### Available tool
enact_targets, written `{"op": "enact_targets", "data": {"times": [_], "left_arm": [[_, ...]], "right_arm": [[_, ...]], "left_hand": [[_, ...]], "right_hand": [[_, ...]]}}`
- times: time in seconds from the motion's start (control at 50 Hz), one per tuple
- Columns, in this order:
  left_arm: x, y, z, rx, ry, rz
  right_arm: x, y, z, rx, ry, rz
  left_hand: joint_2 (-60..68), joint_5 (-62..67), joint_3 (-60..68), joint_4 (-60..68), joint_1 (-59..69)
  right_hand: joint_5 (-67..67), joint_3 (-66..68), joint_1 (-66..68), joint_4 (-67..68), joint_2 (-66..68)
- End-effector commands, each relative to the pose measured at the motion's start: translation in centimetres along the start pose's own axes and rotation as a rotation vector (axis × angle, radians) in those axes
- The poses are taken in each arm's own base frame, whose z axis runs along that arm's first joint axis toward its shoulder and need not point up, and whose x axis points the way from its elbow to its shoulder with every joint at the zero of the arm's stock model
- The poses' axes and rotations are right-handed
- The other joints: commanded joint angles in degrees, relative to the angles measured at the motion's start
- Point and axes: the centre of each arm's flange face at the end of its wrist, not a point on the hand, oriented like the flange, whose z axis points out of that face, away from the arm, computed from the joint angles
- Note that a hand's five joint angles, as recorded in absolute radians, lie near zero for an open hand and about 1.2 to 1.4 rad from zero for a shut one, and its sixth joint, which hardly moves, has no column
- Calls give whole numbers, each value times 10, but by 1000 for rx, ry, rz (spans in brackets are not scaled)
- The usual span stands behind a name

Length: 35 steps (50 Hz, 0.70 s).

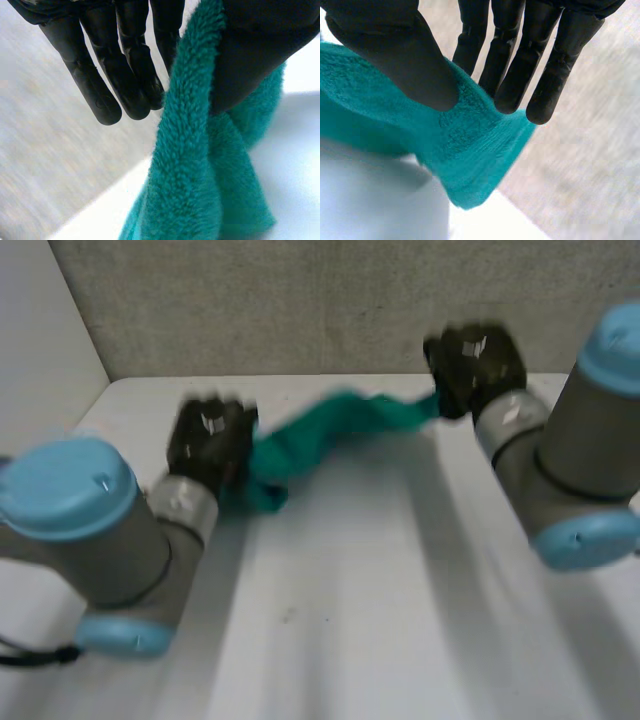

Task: Fold the towel.

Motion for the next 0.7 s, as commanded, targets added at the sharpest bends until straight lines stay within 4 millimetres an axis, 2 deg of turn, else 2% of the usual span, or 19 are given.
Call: {"op": "enact_targets", "data": {"times": [0.02,0.06,0.08,0.1,0.12,0.16,0.18,0.2,0.22,0.28,0.3,0.36,0.38,0.48,0.6,0.7], "left_arm": [[14,49,-50,-321,117,39],[14,49,-53,-337,125,39],[16,44,-59,-355,145,37],[16,44,-59,-355,145,37],[15,40,-60,-350,146,35],[10,25,-60,-316,140,27],[10,25,-60,-316,140,27],[6,16,-58,-287,131,27],[1,3,-49,-238,110,23],[-1,-1,-46,-226,106,22],[-9,-19,-31,-165,97,10],[-11,-23,-26,-150,101,6],[-13,-25,-19,-138,115,1],[-21,-13,17,-168,195,-19],[-18,14,41,-253,243,7],[-11,37,48,-314,261,66]], "right_arm": [[-14,51,-18,-164,-51,-14],[-17,61,-23,-193,-64,-20],[-18,63,-25,-202,-71,-21],[-20,67,-28,-213,-85,-22],[-20,67,-28,-213,-85,-22],[-24,73,-32,-228,-106,-22],[-24,73,-33,-228,-107,-22],[-24,73,-33,-227,-109,-22],[-24,73,-34,-227,-110,-21],[-25,75,-35,-231,-113,-21],[-25,76,-35,-233,-116,-21],[-26,77,-37,-238,-119,-21],[-27,78,-39,-245,-122,-21],[-28,83,-43,-261,-128,-22],[-30,88,-46,-278,-138,-35],[-31,89,-47,-283,-143,-36]], "left_hand": [[115,161,117,116,141],[115,161,117,116,141],[32,78,34,33,58],[31,77,33,32,57],[-21,25,-18,-20,5],[-241,-195,-238,-240,-215],[-241,-196,-239,-240,-216],[-315,-269,-312,-314,-289],[-316,-270,-313,-314,-290],[-321,-275,-318,-320,-295],[-362,-316,-360,-361,-336],[-371,-325,-369,-370,-345],[-378,-332,-375,-377,-352],[-391,-345,-389,-390,-365],[-390,-344,-387,-388,-364],[-386,-340,-384,-385,-360]], "right_hand": [[132,123,237,117,128],[132,123,237,117,128],[132,123,237,117,128],[132,123,237,117,128],[132,123,237,117,128],[132,123,237,117,128],[132,123,237,117,128],[132,123,237,117,128],[132,123,237,117,128],[132,123,237,117,128],[132,123,237,117,128],[132,123,237,117,128],[132,123,237,117,128],[132,123,237,117,128],[132,123,237,117,128],[132,123,237,117,128]]}}
